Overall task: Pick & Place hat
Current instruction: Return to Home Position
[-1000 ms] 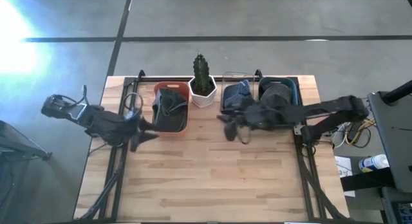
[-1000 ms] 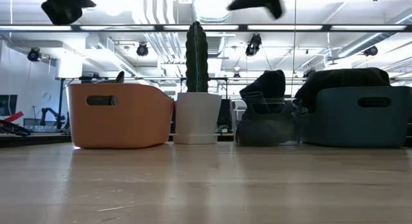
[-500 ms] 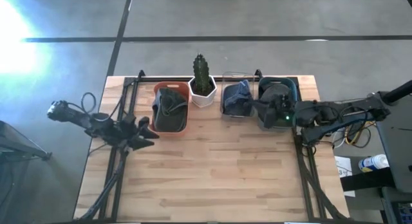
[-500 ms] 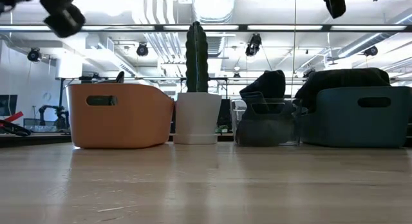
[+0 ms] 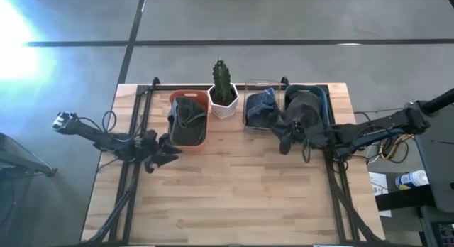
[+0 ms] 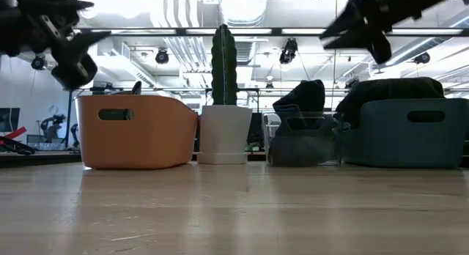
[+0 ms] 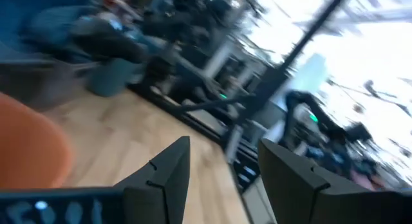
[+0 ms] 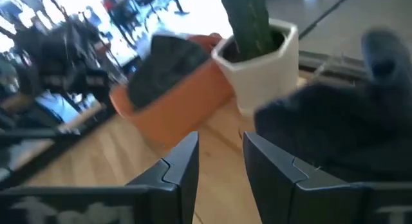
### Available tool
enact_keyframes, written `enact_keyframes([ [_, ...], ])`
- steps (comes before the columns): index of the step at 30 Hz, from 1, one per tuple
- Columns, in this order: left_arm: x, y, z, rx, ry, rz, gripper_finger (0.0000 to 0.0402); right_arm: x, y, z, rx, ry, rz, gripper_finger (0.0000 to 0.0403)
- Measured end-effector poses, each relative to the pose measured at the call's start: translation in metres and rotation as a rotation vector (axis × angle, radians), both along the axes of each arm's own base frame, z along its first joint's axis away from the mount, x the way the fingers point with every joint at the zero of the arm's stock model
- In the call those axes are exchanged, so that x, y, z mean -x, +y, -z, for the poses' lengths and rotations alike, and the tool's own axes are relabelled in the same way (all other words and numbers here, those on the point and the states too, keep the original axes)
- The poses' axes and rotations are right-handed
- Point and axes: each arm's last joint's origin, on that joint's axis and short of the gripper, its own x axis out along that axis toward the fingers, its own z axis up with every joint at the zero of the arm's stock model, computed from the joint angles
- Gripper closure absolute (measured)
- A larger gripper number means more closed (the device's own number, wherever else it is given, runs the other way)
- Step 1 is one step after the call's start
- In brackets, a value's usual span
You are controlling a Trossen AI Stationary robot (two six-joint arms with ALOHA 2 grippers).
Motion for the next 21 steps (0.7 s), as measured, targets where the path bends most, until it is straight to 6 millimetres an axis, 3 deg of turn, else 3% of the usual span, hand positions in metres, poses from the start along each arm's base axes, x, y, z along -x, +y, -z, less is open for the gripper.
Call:
enact_keyframes([
  [5,0.000,0.004,0.000,0.028,-0.002,-0.127,0.0227,0.006,-0.001,0.033,0.016,0.095,-0.001,0.0292],
  [13,0.000,0.004,-0.001,0.048,-0.009,-0.139,0.0227,0.020,-0.004,0.078,0.043,0.231,-0.001,0.0298],
  [21,0.000,0.004,0.000,0.052,-0.002,-0.134,0.0227,0.031,-0.006,0.102,0.063,0.303,0.004,0.0296],
])
